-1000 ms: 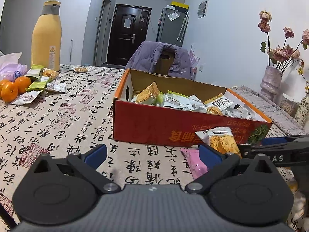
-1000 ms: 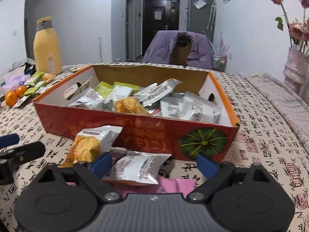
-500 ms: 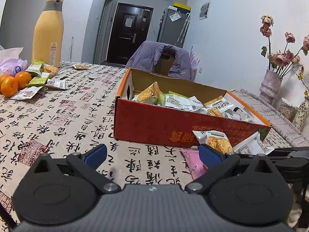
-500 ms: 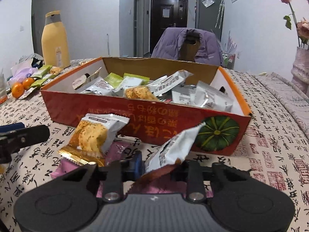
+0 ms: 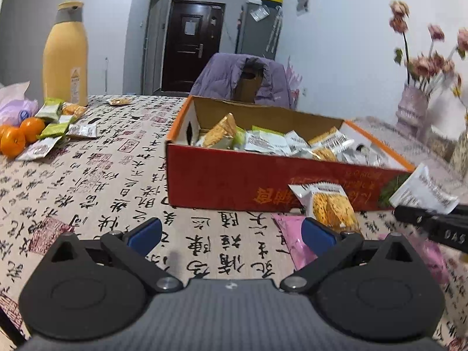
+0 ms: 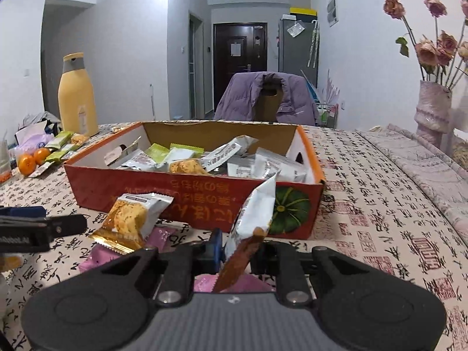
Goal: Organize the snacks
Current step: 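Grasp a white packet with the right gripper while the left gripper grasps a pink packet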
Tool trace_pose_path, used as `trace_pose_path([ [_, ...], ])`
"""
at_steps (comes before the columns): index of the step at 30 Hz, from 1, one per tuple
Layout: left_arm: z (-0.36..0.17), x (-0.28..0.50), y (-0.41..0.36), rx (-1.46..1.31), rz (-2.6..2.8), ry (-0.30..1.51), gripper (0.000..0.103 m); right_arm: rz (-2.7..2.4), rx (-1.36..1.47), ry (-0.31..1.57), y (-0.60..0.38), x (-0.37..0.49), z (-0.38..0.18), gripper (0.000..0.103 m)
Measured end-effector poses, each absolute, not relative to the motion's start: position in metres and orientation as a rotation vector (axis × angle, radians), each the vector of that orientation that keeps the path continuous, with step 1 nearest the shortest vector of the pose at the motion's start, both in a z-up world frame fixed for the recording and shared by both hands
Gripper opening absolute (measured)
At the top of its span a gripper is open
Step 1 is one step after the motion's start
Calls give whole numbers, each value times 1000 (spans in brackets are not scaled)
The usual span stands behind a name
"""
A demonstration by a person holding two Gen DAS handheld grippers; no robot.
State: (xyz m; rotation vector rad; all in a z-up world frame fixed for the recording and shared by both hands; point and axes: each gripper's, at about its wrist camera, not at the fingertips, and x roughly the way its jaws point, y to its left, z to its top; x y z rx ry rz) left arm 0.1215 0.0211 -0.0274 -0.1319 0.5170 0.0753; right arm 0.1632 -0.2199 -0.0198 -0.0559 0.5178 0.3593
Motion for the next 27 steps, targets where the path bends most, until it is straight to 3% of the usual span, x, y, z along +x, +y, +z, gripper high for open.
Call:
trace_pose_path([
  [27, -33, 158, -48, -29, 29, 673, 103, 342, 39, 514, -262, 153, -25, 18],
])
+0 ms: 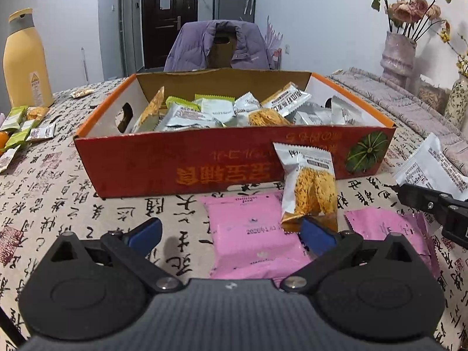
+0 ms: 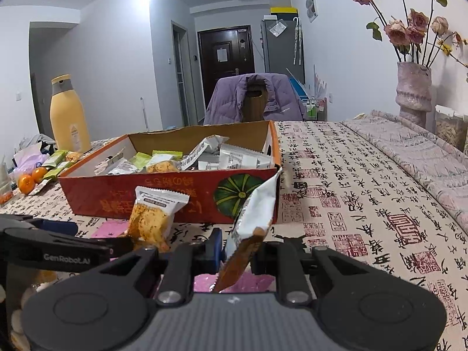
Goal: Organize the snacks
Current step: 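Grasp a white packet with the right gripper while the left gripper grasps a pink packet, then carry the pink and white packets into the box and open both grippers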
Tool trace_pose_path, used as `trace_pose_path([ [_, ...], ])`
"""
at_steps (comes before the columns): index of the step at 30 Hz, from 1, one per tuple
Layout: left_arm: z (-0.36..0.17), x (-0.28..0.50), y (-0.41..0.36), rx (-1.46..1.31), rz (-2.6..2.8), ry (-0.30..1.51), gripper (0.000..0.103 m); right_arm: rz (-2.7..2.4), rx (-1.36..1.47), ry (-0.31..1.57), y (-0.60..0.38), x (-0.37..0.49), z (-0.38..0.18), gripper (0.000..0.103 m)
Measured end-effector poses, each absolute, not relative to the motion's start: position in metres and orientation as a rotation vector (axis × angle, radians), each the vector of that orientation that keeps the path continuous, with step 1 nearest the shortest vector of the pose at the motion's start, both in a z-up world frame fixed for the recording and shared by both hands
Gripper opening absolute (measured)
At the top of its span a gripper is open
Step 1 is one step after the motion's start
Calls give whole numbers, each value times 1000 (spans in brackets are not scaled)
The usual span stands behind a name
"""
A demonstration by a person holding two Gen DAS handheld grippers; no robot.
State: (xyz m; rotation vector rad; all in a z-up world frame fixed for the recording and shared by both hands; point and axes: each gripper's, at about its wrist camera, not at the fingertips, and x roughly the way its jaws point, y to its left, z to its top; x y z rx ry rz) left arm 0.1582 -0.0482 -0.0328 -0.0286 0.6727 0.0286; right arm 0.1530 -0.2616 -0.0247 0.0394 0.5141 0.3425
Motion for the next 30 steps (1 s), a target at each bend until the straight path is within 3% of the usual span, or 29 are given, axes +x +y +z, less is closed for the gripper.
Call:
trace_pose_path([
  [6, -39, 162, -57, -12, 29, 715, 102, 347, 48, 522, -263, 152, -28, 18],
  [9, -40, 159, -57, -10, 37, 713, 94, 349, 50, 524, -264, 153, -28, 18],
  [13, -37, 155, -56, -6, 28, 694, 63, 353, 51, 526, -264, 152, -29, 18],
  [30, -17, 123, -30, -38, 56, 596, 62, 378, 39, 516, -256, 146, -27, 18],
])
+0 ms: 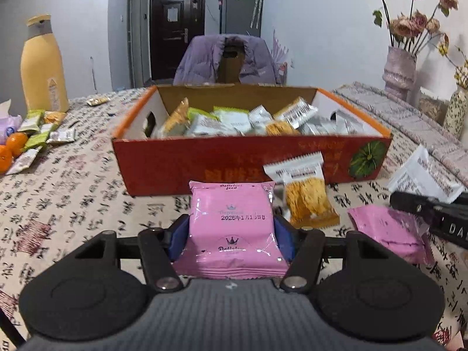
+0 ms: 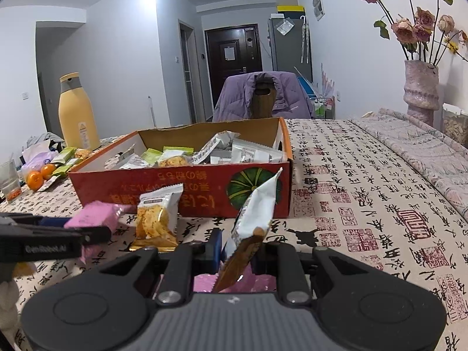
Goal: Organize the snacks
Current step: 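Carry the pink and white packets into the box and open both grippers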
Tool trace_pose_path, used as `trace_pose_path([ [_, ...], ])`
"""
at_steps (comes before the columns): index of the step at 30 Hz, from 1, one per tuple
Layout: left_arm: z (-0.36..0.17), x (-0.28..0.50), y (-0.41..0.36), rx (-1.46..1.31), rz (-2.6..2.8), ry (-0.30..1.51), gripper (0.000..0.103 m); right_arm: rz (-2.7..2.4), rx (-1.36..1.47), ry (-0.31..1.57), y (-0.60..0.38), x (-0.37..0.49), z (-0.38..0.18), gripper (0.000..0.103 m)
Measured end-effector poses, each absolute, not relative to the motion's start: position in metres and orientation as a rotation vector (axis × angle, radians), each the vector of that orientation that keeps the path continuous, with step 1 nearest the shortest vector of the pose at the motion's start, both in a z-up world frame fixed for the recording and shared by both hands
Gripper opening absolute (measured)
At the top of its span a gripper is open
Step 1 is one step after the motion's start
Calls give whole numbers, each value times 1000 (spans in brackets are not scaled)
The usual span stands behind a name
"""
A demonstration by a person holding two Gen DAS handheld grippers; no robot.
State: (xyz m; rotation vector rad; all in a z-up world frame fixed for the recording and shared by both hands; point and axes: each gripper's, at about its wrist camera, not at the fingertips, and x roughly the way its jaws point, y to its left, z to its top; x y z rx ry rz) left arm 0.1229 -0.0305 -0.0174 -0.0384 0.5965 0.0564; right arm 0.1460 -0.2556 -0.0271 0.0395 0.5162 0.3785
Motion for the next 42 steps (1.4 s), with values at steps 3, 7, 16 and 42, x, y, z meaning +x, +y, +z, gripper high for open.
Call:
trace_pose_path([
  [3, -9, 120, -27, -44, 61, 564, 62, 385, 37, 509, -254, 145, -26, 18],
  [7, 1, 118, -26, -38, 56, 533, 62, 391, 31, 498, -252, 146, -22, 18],
  [16, 24, 127, -29, -36, 44, 461, 62, 410, 6, 442, -240, 156, -5, 18],
  [42, 57, 203, -20, -52, 48, 358, 62, 438, -57, 330, -189, 238, 34, 18],
])
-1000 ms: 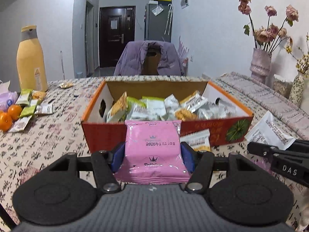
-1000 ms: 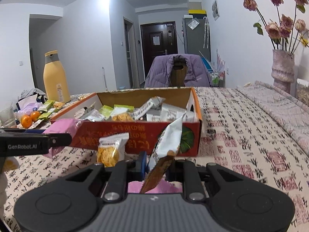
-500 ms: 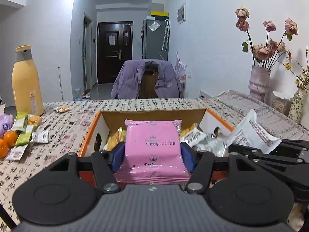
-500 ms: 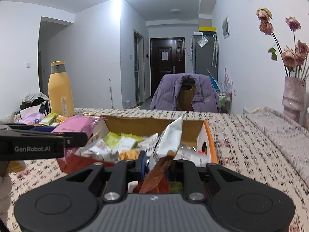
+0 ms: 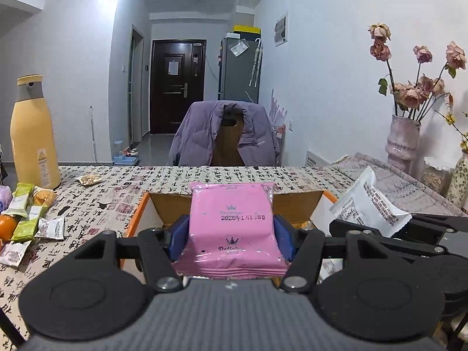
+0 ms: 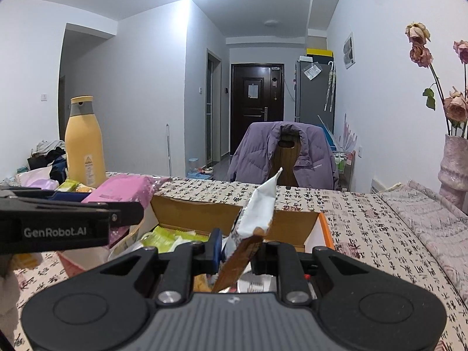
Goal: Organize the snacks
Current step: 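Carry the pink and white packets into the box and open both grippers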
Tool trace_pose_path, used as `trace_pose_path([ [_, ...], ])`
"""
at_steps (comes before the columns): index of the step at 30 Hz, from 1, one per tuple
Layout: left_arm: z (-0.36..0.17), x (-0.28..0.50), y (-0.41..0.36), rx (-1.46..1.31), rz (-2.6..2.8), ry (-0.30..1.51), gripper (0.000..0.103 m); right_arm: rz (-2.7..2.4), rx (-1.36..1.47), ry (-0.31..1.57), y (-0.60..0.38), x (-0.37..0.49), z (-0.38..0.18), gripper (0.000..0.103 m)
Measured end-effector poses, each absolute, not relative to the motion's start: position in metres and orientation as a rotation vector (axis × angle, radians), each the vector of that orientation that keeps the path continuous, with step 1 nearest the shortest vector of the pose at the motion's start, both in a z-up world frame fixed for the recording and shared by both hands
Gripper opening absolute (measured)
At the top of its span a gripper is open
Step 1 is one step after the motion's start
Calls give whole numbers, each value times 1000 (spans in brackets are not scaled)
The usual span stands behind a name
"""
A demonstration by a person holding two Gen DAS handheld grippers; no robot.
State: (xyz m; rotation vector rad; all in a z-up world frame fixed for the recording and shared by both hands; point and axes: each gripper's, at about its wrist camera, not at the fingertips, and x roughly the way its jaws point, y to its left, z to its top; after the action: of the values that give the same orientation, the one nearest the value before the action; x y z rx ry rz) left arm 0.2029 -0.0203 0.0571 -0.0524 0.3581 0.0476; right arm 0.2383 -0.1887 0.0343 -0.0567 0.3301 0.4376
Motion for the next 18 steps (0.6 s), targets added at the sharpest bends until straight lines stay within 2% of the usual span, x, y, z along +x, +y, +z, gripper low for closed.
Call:
trace_pose_path([
  [18, 28, 255, -7, -78, 86, 386, 62, 415, -20, 354, -189, 285, 13, 18],
])
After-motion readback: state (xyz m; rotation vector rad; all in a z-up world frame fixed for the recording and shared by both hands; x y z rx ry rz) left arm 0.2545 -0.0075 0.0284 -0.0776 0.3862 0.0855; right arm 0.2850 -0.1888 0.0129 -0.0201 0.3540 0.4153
